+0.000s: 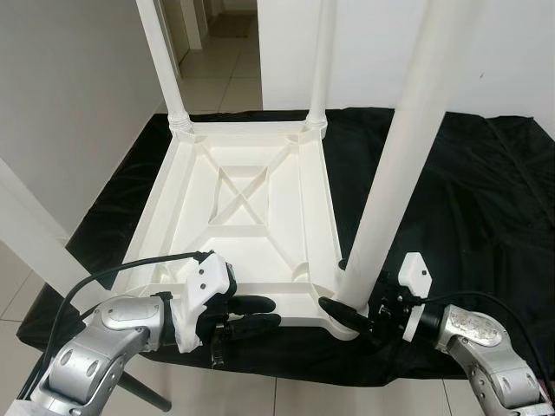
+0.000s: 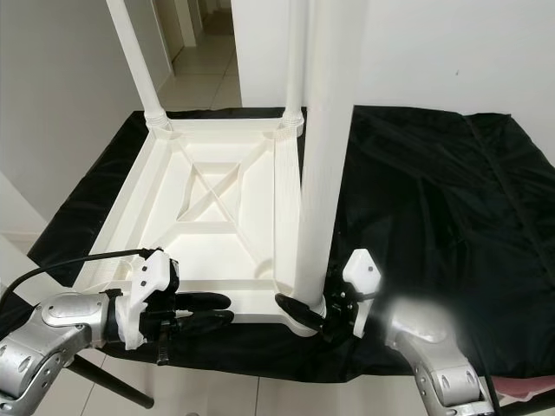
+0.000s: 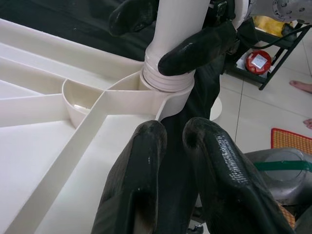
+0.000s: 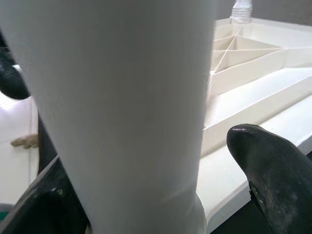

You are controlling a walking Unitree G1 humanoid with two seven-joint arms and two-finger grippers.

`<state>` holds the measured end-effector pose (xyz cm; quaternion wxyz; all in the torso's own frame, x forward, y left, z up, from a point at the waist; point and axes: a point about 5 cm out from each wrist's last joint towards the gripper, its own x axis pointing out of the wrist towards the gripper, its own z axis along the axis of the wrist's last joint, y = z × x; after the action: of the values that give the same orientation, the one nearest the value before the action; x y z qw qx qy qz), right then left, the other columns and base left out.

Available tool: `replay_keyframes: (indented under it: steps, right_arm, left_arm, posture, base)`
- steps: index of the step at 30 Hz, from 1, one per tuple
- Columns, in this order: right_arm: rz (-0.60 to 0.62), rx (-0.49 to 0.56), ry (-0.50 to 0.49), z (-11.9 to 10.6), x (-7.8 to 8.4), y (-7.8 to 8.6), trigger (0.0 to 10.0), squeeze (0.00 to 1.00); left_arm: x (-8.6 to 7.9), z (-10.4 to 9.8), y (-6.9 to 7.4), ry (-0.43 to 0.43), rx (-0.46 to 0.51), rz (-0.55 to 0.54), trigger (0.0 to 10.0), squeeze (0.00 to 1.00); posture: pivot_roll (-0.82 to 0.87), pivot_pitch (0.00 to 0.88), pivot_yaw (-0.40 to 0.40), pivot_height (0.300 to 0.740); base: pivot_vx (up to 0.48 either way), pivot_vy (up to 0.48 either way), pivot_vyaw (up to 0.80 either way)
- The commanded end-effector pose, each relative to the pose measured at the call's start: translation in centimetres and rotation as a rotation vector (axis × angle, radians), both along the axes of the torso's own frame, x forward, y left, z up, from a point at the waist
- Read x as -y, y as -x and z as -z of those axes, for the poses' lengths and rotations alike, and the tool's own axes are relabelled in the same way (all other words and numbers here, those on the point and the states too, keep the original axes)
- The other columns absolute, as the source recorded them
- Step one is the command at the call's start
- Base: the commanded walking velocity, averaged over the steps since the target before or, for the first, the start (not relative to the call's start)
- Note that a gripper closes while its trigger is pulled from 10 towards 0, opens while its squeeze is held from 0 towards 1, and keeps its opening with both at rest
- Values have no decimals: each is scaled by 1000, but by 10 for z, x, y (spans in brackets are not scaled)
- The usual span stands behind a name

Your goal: Building children table

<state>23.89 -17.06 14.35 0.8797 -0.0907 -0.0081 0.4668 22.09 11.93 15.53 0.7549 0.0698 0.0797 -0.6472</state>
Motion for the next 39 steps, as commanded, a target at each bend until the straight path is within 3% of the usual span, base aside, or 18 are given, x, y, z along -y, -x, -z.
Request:
replay_keyframes:
  steps: [1, 11, 13, 21, 29, 39]
  right_arm:
    - [67, 15, 18, 2, 5, -7, 10000, 0]
    - [241, 40, 32, 3, 38, -16, 10000, 0]
    - [241, 40, 32, 3, 38, -16, 10000, 0]
    - [398, 41, 46, 6, 71, -20, 10000, 0]
    - [450, 56, 22, 7, 72, -19, 10000, 0]
    - [320, 79, 16, 2, 45, -19, 10000, 0]
  left_arm:
    - [-1, 0, -2, -5, -3, -35, 10000, 0]
    - [3, -1, -3, -8, 7, -22, 10000, 0]
    - [3, -1, -3, -8, 7, -22, 10000, 0]
    - [3, -2, -8, -6, 9, -17, 10000, 0]
    - [6, -2, -6, 1, 3, 3, 10000, 0]
    - [13, -4, -4, 23, -10, 28, 10000, 0]
  posture:
    - [-58, 71, 73, 740]
    - [-69, 73, 78, 740]
    - [-69, 73, 78, 740]
    - [-88, 73, 91, 740]
    - [-95, 75, 100, 740]
    - [-91, 84, 107, 740]
  base:
    - [0, 0, 0]
    - [0, 0, 0]
    - [0, 0, 0]
    - [0, 0, 0]
    - [0, 0, 0]
    - [0, 0, 0]
